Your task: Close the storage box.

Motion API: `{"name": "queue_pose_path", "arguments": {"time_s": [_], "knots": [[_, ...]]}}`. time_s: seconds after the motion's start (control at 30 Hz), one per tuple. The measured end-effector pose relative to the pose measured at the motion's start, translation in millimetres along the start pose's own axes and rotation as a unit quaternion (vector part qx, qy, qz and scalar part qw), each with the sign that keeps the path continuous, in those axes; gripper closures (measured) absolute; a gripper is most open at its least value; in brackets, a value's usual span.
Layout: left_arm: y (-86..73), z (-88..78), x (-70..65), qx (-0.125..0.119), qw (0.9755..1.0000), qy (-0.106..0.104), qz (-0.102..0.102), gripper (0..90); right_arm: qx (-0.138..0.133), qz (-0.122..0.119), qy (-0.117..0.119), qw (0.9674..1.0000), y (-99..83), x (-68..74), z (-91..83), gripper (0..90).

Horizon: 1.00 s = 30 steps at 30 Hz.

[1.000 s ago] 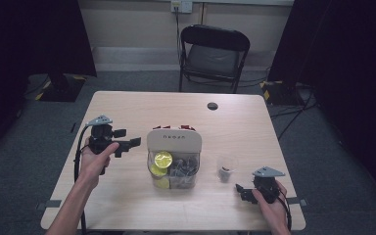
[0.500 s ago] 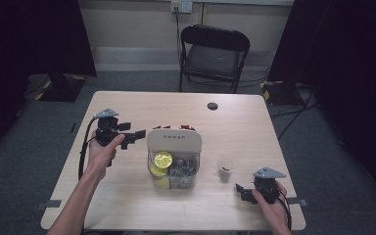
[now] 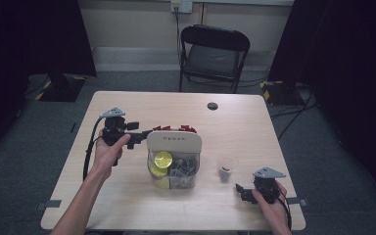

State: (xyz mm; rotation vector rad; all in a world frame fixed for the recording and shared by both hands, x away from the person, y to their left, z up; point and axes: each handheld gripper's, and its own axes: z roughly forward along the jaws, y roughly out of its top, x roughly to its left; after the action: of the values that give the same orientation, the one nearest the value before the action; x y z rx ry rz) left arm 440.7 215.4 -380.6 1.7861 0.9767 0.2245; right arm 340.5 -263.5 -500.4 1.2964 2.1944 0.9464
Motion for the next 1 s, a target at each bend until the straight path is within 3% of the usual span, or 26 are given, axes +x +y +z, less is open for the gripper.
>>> {"name": "queue_pose_path", "arguments": {"time_s": [0.13, 0.43, 0.63, 1.0], "knots": [[1.3, -4.0, -4.9, -0.007, 1.0, -0.003, 0.004, 20.1, 0.0, 0.0, 0.0, 1.0, 0.0, 0.0, 0.0, 11.9], [-1.1, -9.1, -13.2, 0.003, 0.9997, -0.016, 0.018, 20.0, 0.0, 0.0, 0.0, 1.0, 0.0, 0.0, 0.0, 12.0], [-5.8, -13.2, -11.6, -0.005, 0.9997, -0.023, 0.009, 19.4, 0.001, 0.001, -0.001, 1.0, -0.2, 0.2, -0.3, 12.0], [-10.8, -14.4, -18.0, 0.008, 0.9991, -0.037, 0.019, 18.7, 0.0, 0.002, -0.001, 1.0, -0.6, 0.4, -0.7, 12.1]]}}
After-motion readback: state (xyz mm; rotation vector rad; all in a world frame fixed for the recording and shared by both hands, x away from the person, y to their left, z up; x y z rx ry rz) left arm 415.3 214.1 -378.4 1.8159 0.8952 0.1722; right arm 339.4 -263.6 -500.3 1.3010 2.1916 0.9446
